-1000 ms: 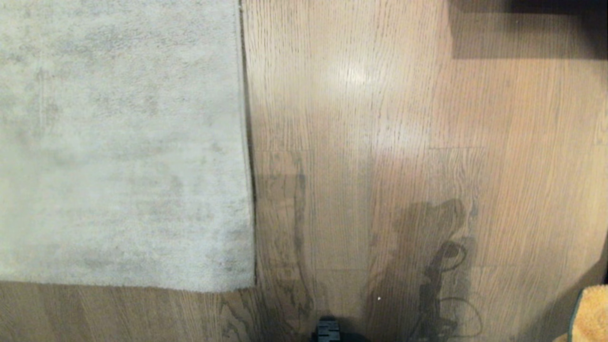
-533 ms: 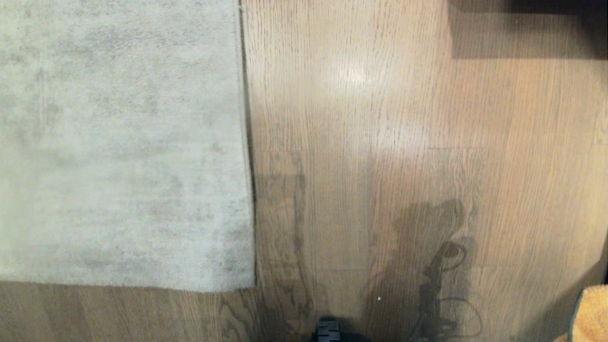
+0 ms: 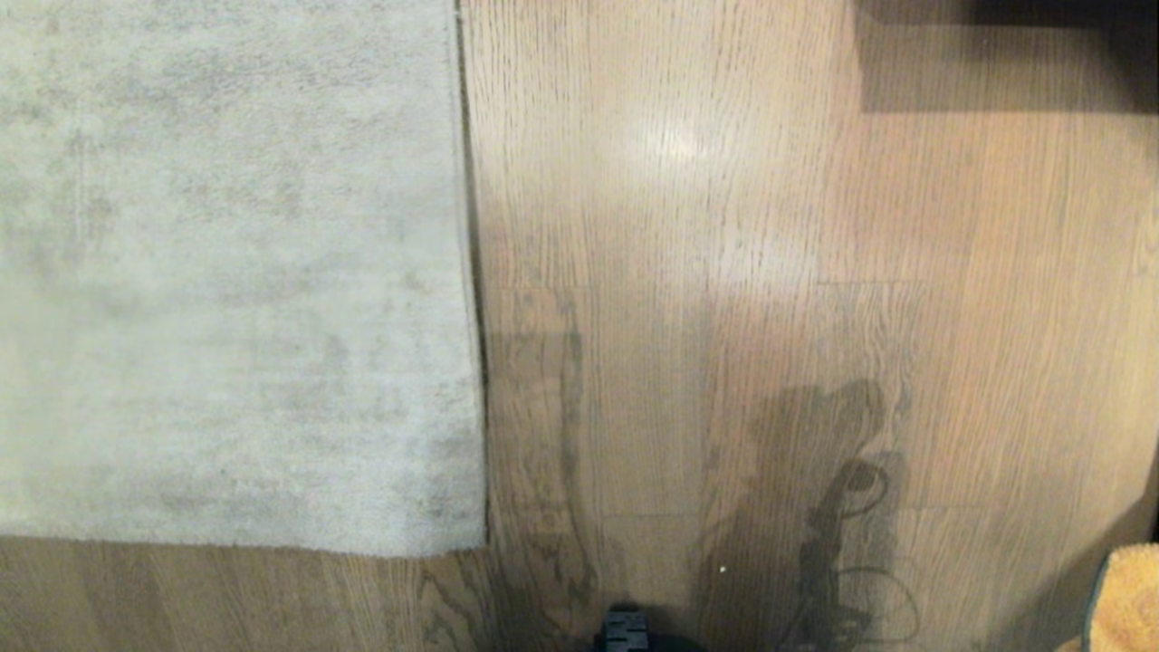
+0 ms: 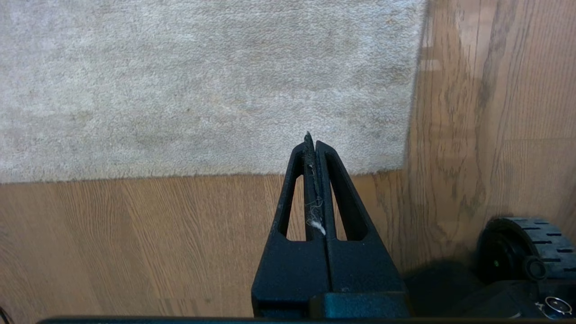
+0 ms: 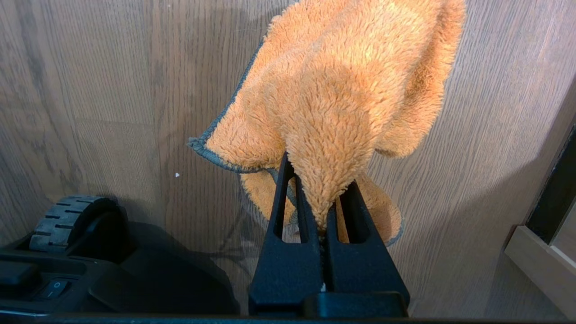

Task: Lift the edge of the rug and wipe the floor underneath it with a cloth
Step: Put down the rag

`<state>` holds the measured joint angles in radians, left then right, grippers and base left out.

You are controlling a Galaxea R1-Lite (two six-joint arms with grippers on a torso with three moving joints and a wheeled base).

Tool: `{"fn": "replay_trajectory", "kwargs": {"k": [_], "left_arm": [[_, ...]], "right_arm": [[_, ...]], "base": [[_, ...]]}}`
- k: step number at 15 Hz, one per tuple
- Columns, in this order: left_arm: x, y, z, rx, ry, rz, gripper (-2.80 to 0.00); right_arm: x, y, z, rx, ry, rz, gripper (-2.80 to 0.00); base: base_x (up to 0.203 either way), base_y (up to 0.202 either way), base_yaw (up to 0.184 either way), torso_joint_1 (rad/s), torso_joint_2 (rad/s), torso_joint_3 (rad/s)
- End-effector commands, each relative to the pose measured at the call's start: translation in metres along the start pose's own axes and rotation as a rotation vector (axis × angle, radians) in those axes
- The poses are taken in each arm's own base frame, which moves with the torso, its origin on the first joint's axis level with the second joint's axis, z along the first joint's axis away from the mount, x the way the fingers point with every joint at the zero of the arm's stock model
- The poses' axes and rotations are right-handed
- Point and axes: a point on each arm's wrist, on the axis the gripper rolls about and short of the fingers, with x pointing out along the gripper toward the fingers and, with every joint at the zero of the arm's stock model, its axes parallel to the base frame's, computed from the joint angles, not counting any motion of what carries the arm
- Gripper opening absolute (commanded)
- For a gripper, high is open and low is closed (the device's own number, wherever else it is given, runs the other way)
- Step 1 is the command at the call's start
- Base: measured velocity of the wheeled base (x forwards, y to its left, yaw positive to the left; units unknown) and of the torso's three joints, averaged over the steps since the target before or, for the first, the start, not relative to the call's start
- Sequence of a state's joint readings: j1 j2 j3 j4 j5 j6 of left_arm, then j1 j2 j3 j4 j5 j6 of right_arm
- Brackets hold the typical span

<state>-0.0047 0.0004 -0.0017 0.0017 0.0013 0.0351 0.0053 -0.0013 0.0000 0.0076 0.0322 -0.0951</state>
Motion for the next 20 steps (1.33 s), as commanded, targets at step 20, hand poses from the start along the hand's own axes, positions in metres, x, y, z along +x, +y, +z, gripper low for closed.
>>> {"fn": "replay_trajectory", "kwargs": {"k": [20], "left_arm": [[0.000, 0.000, 0.000, -0.001, 0.000, 0.000, -2.80]], "right_arm": [[-0.015, -0.002, 0.037, -0.062, -0.085, 0.014, -2.80]], "base": [[0.000, 0.000, 0.000, 0.000, 0.00, 0.000]]}}
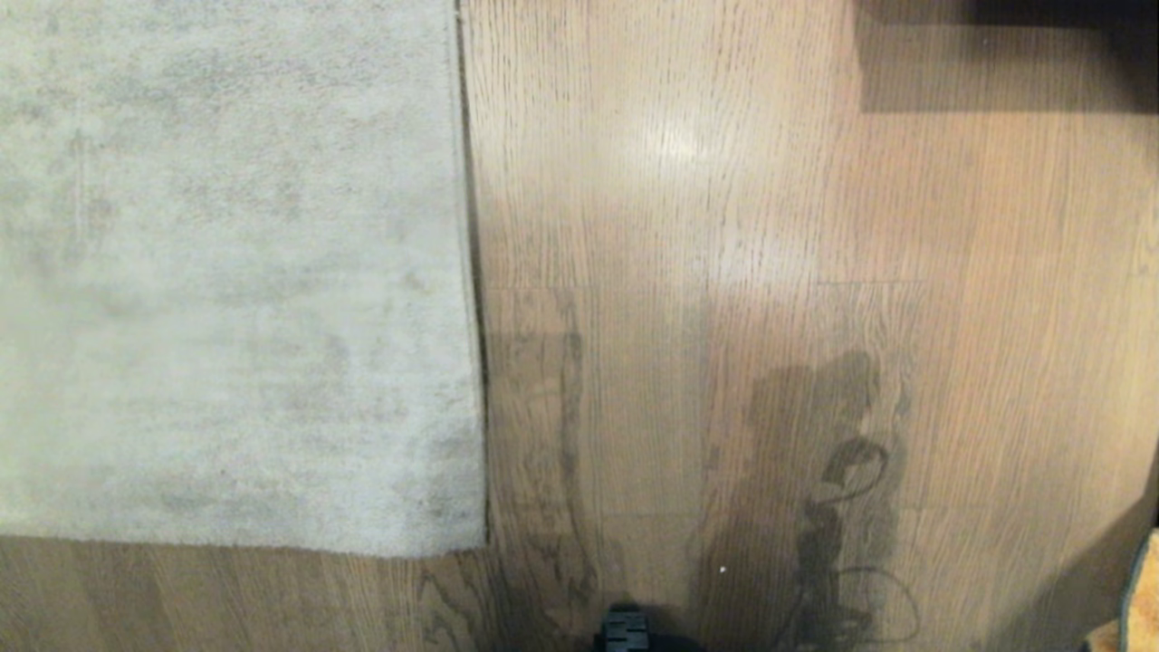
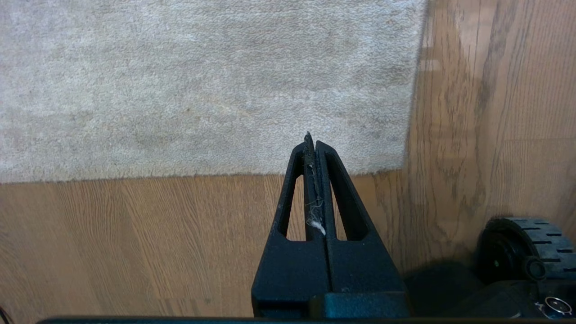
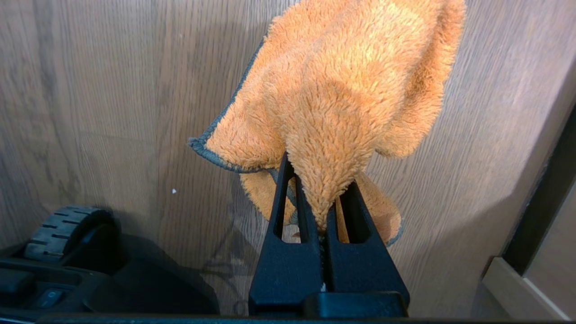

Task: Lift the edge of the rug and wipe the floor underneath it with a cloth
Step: Put down the rag

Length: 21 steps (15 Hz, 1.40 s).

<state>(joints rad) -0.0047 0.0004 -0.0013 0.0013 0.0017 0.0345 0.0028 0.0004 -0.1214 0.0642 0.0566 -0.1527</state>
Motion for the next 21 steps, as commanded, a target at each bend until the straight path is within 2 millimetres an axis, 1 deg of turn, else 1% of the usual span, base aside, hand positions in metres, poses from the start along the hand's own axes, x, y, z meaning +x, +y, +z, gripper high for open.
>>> {"fn": "replay_trajectory", "kwargs": {"k": [1, 3, 6, 8, 12, 14, 17, 19, 21], "left_arm": [[0.000, 0.000, 0.000, 0.001, 0.000, 0.000, -2.80], [0.000, 0.000, 0.000, -0.001, 0.000, 0.000, -2.80], [0.000, 0.000, 0.000, 0.001, 0.000, 0.000, -2.80], [0.000, 0.000, 0.000, -0.001, 0.000, 0.000, -2.80], [0.000, 0.000, 0.000, 0.000, 0.001, 0.000, -2.80], [0.000, 0.000, 0.000, -0.001, 0.000, 0.000, -2.80], [0.000, 0.000, 0.000, 0.000, 0.000, 0.000, -2.80], [0.000, 0.000, 0.000, -0.001, 0.000, 0.000, -2.80], [0.000, 0.000, 0.000, -0.001, 0.000, 0.000, -2.80]], "right_arm": [[-0.004, -0.003, 0.020, -0.003, -0.019, 0.000, -2.80], [0.002, -0.006, 0.035, -0.001, 0.012, 0.003, -2.80], [0.023, -0.009, 0.050, 0.003, 0.075, 0.029, -2.80], [0.045, -0.012, 0.060, 0.005, 0.112, 0.046, -2.80], [0.105, -0.015, 0.071, 0.038, 0.178, 0.043, -2.80], [0.137, -0.018, 0.072, 0.073, 0.207, -0.016, -2.80], [0.179, -0.025, 0.064, 0.135, 0.252, -0.116, -2.80], [0.204, -0.039, 0.057, 0.159, 0.238, -0.204, -2.80], [0.225, -0.061, 0.047, 0.174, 0.243, -0.305, -2.80]], "base": [[0.000, 0.000, 0.000, 0.000, 0.00, 0.000], [0.000, 0.000, 0.000, 0.000, 0.00, 0.000], [0.000, 0.000, 0.000, 0.000, 0.00, 0.000], [0.000, 0.000, 0.000, 0.000, 0.00, 0.000], [0.000, 0.000, 0.000, 0.000, 0.00, 0.000], [0.000, 0.000, 0.000, 0.000, 0.00, 0.000], [0.000, 0.000, 0.000, 0.000, 0.00, 0.000], [0.000, 0.000, 0.000, 0.000, 0.00, 0.000], [0.000, 0.000, 0.000, 0.000, 0.00, 0.000]]}}
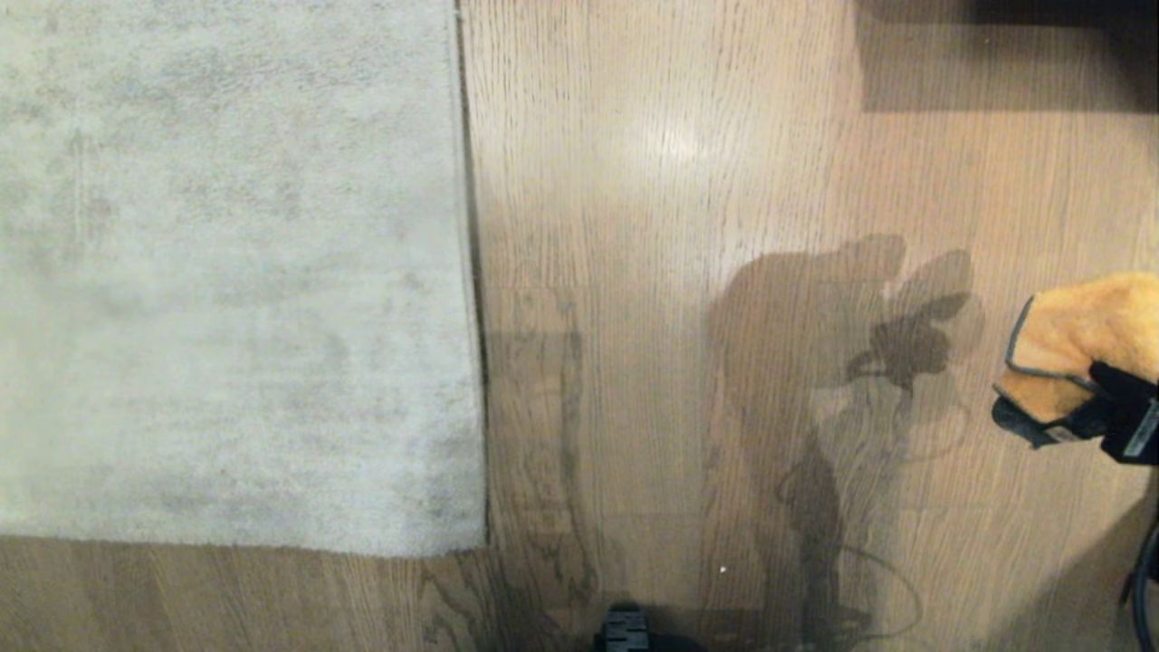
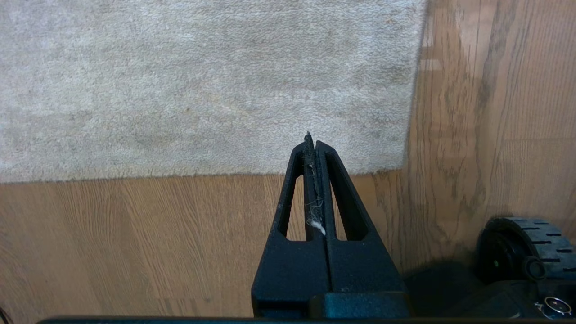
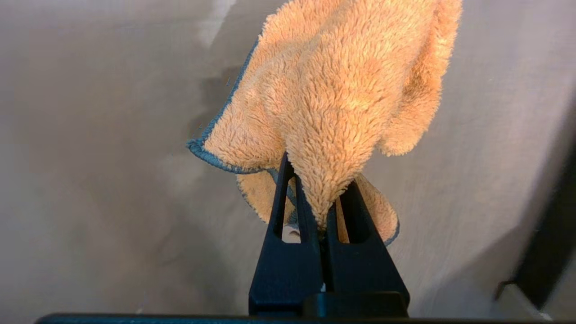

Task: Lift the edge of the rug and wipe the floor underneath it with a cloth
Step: Put down the rag

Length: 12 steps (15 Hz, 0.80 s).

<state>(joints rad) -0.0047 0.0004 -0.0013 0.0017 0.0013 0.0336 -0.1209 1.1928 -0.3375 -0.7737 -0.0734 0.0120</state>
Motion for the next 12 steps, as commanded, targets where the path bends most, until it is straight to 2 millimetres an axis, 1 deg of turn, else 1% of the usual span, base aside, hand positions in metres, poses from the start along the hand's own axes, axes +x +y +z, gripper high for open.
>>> {"fn": "replay_trajectory", "kwargs": {"k": [1, 5, 6, 8, 10, 12], "left_arm": [[0.000, 0.000, 0.000, 0.001, 0.000, 0.000, -2.80], [0.000, 0.000, 0.000, 0.000, -0.001, 0.000, -2.80], [0.000, 0.000, 0.000, 0.000, -0.001, 0.000, -2.80], [0.000, 0.000, 0.000, 0.000, -0.001, 0.000, -2.80], [0.000, 0.000, 0.000, 0.000, -0.001, 0.000, -2.80], [0.000, 0.000, 0.000, 0.000, 0.000, 0.000, -2.80]], "right_arm": [[0.046, -0.019, -0.013, 0.023, 0.071, -0.088, -2.80], [0.093, -0.038, -0.003, 0.065, 0.006, -0.112, -2.80], [0.101, -0.040, -0.001, 0.068, -0.006, -0.114, -2.80], [0.113, -0.042, -0.004, 0.069, -0.002, -0.116, -2.80], [0.125, -0.045, -0.003, 0.064, -0.027, -0.122, -2.80], [0.129, -0.046, -0.006, 0.064, -0.017, -0.122, -2.80]], "base": [[0.000, 0.000, 0.000, 0.000, 0.00, 0.000], [0.000, 0.000, 0.000, 0.000, 0.00, 0.000], [0.000, 0.000, 0.000, 0.000, 0.00, 0.000], [0.000, 0.000, 0.000, 0.000, 0.00, 0.000], [0.000, 0.000, 0.000, 0.000, 0.00, 0.000], [0.000, 0.000, 0.000, 0.000, 0.00, 0.000]]}}
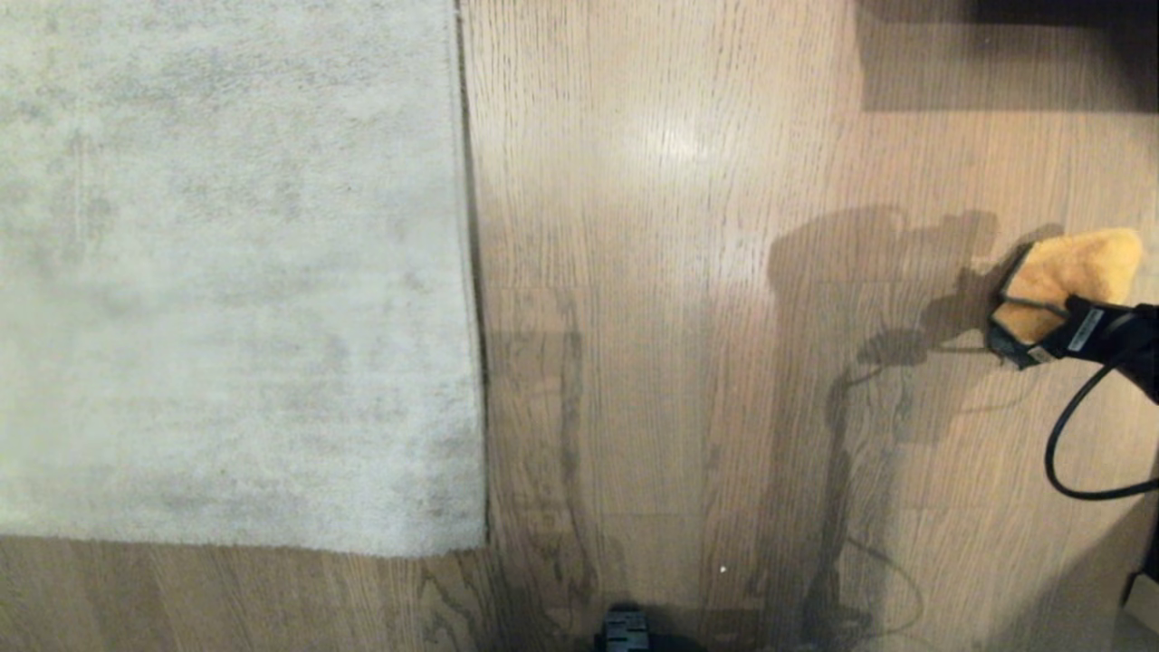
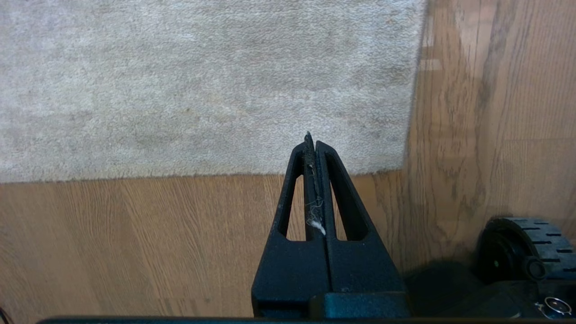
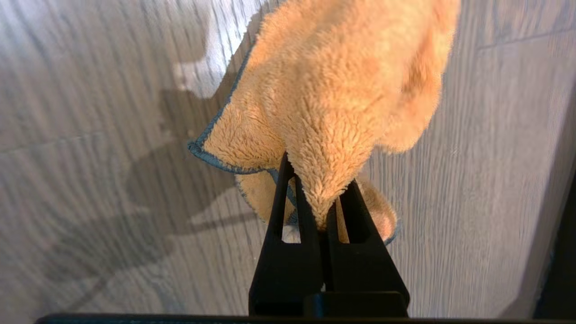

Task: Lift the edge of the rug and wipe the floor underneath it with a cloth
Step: Put down the rag

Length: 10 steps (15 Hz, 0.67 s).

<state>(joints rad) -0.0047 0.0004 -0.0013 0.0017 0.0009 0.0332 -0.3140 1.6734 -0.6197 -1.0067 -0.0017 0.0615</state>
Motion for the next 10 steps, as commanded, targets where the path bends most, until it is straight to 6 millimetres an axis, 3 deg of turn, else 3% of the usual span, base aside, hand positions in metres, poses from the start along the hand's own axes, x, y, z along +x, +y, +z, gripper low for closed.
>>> {"fn": "replay_trajectory", "kwargs": {"k": [1, 5, 6, 10], "left_arm": [[-0.0001, 0.0000, 0.0001, 0.001, -0.001, 0.001, -2.80], [-0.0001, 0.0000, 0.0001, 0.001, -0.001, 0.001, -2.80], [-0.0001, 0.0000, 0.0001, 0.001, -0.001, 0.001, -2.80], [-0.0001, 0.0000, 0.0001, 0.001, -0.001, 0.001, -2.80]], "right_arm": [[0.0095, -0.0011, -0.0096, 0.000, 0.029, -0.002, -2.80], [0.0151, -0.0013, -0.0134, 0.001, 0.039, -0.003, -2.80], [0.0167, -0.0015, -0.0151, 0.000, 0.044, -0.003, 0.00], [0.0173, -0.0016, -0.0173, -0.005, 0.054, -0.003, 0.00]], "base": [[0.000, 0.000, 0.000, 0.000, 0.00, 0.000], [0.000, 0.000, 0.000, 0.000, 0.00, 0.000], [0.000, 0.000, 0.000, 0.000, 0.00, 0.000], [0.000, 0.000, 0.000, 0.000, 0.00, 0.000]]}}
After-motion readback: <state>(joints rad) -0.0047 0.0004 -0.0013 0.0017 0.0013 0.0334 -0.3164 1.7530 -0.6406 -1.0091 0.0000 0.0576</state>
